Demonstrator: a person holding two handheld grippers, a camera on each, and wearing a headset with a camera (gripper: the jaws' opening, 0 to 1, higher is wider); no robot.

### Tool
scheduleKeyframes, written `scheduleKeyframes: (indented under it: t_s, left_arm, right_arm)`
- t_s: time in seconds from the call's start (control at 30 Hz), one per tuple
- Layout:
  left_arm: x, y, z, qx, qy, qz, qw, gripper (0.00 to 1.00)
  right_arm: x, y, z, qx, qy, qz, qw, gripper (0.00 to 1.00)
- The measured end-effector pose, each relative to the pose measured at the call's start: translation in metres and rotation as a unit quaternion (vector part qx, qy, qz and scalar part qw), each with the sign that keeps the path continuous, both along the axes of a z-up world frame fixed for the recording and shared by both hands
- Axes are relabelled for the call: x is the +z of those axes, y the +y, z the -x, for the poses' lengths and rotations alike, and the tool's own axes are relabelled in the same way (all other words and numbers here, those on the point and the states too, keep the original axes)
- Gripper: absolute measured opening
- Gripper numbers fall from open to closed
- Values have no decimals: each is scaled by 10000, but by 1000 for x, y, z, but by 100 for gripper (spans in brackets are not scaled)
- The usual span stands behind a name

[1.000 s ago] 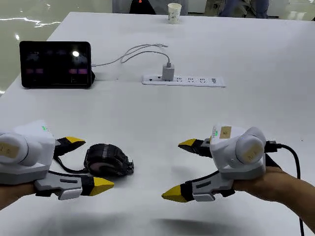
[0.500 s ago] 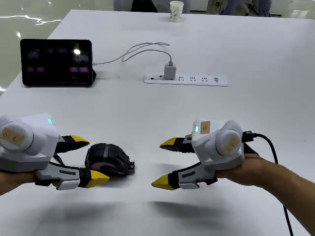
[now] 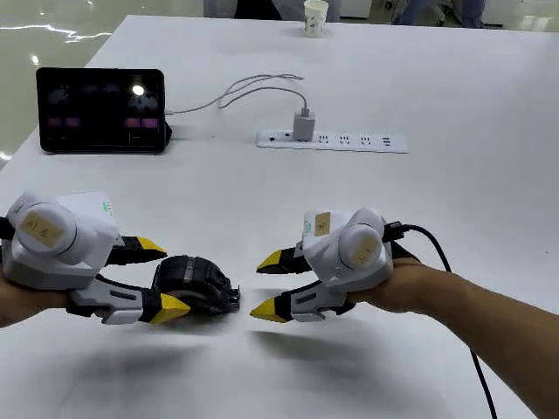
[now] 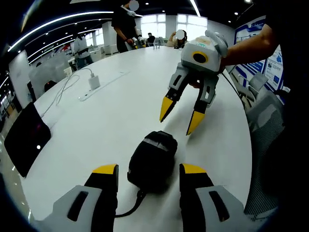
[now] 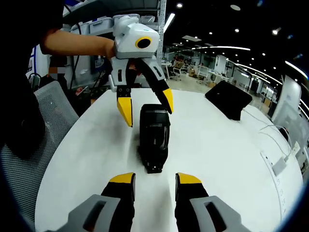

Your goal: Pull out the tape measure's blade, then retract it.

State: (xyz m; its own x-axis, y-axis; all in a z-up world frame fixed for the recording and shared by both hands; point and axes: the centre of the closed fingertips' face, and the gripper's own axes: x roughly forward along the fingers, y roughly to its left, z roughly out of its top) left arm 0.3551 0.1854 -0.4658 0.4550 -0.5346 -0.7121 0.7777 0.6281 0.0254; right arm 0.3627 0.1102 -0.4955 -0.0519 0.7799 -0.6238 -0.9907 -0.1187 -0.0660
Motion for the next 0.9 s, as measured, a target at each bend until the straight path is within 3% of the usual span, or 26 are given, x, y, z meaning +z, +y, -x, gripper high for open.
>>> scheduleKeyframes:
  t_s: [0.4, 0.9]
  left_arm:
    - [-7, 3, -2, -386, 130, -355, 9985, 40]
    - [-16, 0, -2, -808, 275, -575, 9947, 31]
  right_arm:
    - [-14, 16, 1, 315, -53, 227, 9992, 20]
    - [-25, 23, 4, 502, -25, 328, 9982, 12]
